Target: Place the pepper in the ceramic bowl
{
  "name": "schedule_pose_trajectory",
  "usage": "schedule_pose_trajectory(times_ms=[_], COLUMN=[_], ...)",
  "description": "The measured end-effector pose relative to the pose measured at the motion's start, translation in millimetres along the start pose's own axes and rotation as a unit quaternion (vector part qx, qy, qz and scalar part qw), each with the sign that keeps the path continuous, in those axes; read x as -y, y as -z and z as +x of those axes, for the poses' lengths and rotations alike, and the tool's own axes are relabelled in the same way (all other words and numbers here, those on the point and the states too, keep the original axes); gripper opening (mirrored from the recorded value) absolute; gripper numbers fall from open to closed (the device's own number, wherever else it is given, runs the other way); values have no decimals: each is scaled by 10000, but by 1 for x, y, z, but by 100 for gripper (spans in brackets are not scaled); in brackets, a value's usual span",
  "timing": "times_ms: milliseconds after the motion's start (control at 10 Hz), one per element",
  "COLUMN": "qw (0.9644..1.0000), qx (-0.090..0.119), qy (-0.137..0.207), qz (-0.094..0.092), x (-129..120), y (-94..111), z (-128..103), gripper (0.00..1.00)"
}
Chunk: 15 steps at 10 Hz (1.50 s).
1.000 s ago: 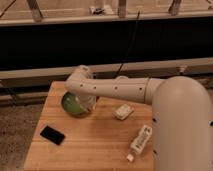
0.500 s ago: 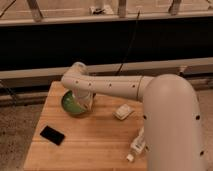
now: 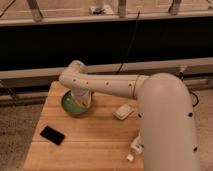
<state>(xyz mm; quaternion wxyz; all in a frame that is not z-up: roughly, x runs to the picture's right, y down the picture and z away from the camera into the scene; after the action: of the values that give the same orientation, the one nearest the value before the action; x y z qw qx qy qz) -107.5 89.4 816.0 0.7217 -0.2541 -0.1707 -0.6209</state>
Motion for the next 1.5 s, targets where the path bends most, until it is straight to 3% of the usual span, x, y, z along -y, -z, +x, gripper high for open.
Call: schedule_pose_trajectory(times_ms=[600,1200,1400,1500], qw=[9999,9997,9997,9997], qx=[-74,-97,-99,-102], qy=[122,209,222,227], qz=[-26,-26,-25,-24], x=[9,17,19,20], y=[1,2,2,2], z=[12,20,20,20], gripper=[2,62,78,80])
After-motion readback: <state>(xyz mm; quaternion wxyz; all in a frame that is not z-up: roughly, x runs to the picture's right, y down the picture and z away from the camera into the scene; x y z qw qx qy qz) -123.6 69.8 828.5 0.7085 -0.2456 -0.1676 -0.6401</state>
